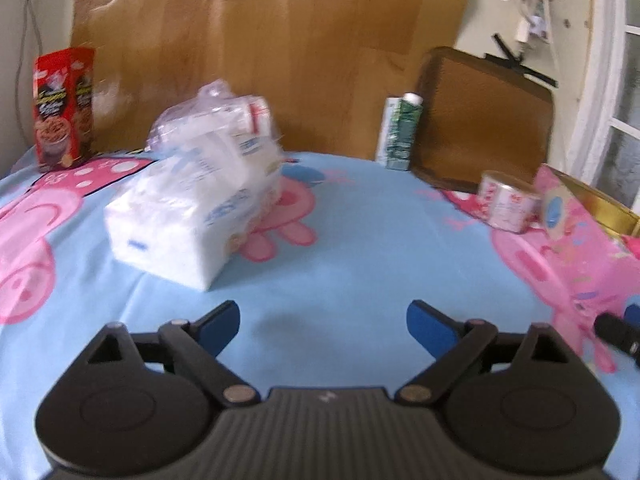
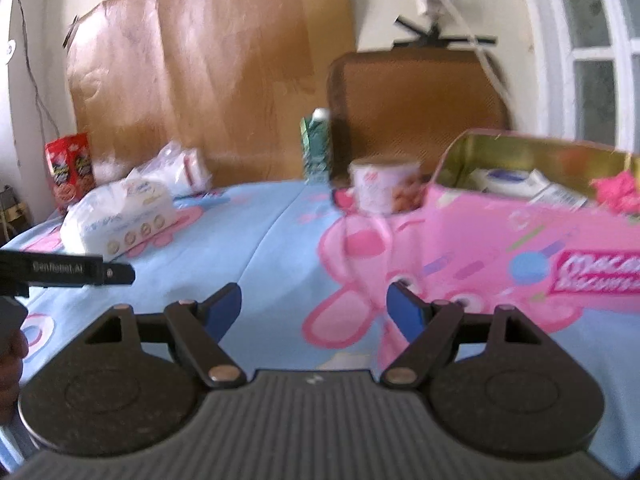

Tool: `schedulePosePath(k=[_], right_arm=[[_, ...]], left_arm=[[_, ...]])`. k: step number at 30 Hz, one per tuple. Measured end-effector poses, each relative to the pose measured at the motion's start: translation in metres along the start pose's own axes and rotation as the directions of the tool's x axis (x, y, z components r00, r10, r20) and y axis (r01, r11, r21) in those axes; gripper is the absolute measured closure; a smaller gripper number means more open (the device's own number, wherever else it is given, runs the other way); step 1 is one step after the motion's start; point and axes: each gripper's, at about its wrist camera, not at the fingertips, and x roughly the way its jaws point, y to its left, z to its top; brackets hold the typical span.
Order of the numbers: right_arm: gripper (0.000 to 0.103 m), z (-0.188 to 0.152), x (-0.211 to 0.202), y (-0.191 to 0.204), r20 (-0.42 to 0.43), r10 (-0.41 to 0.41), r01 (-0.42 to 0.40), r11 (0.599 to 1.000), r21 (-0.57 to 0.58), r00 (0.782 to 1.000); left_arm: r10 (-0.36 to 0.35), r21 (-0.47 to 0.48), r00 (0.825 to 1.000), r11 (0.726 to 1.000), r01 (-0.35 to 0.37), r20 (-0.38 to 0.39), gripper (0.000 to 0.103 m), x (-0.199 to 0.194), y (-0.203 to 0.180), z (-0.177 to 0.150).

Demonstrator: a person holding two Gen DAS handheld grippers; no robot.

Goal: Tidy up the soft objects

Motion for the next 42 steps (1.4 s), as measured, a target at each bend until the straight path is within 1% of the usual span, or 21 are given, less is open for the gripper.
schedulePosePath(k=[2,4,6,9,12,16,19,24,26,32,37,42], right_arm=[[0.021,0.006,-0.009,-0.01,0.032,-0.037,0.037,0.999,0.019,0.999],[0.02,0.01,-0.019,-0.022,0.051,-0.076,0.073,0.996,0.055,0.996],[0.019,0.012,-0.029,-0.036,0.056,-0.111,0.105,0.989,0.1,0.992],[0.013,0.009,-0.044,-0.055,0.045,-0.15,0.142,0.978,0.156,0.988],[0.009,0.001,-0.064,-0.067,0.055,-0.2,0.185,0.962,0.201,0.978],[0.006,-0.007,-0.085,-0.078,0.071,-0.233,0.205,0.939,0.274,0.97],[0.005,-0.012,-0.092,-0.086,0.08,-0.256,0.219,0.924,0.314,0.963],[0.005,-0.015,-0.097,-0.098,0.078,-0.237,0.195,0.915,0.354,0.968],[0.005,-0.017,-0.1,-0.099,0.082,-0.225,0.182,0.917,0.355,0.971],[0.005,-0.021,-0.108,-0.099,0.095,-0.195,0.15,0.922,0.357,0.976],[0.004,-0.023,-0.116,-0.099,0.106,-0.175,0.128,0.928,0.35,0.979],[0.004,-0.024,-0.125,-0.101,0.124,-0.163,0.111,0.93,0.35,0.979]], left_arm=[[-0.023,0.022,1.0,1.0,0.022,0.012,0.002,-0.004,-0.015,0.002],[-0.052,0.051,0.999,0.997,0.051,0.016,0.001,-0.008,-0.031,0.004],[-0.084,0.084,0.996,0.993,0.082,0.014,0.0,-0.012,-0.05,0.006],[-0.13,0.135,0.991,0.983,0.128,0.005,0.0,-0.02,-0.08,0.007],[-0.16,0.173,0.987,0.972,0.158,-0.001,0.0,-0.028,-0.104,0.007],[-0.191,0.214,0.982,0.959,0.186,0.004,0.0,-0.037,-0.133,0.004],[-0.204,0.25,0.979,0.948,0.197,0.003,0.0,-0.044,-0.149,0.001],[-0.198,0.302,0.98,0.933,0.195,-0.021,0.0,-0.052,-0.168,-0.009],[-0.188,0.308,0.982,0.934,0.184,-0.015,0.0,-0.055,-0.172,-0.012],[-0.186,0.293,0.982,0.938,0.184,-0.022,0.0,-0.066,-0.176,-0.014],[-0.144,0.309,0.99,0.941,0.142,-0.016,0.0,-0.075,-0.182,-0.019],[-0.139,0.307,0.99,0.942,0.136,-0.011,0.0,-0.086,-0.186,-0.023]])
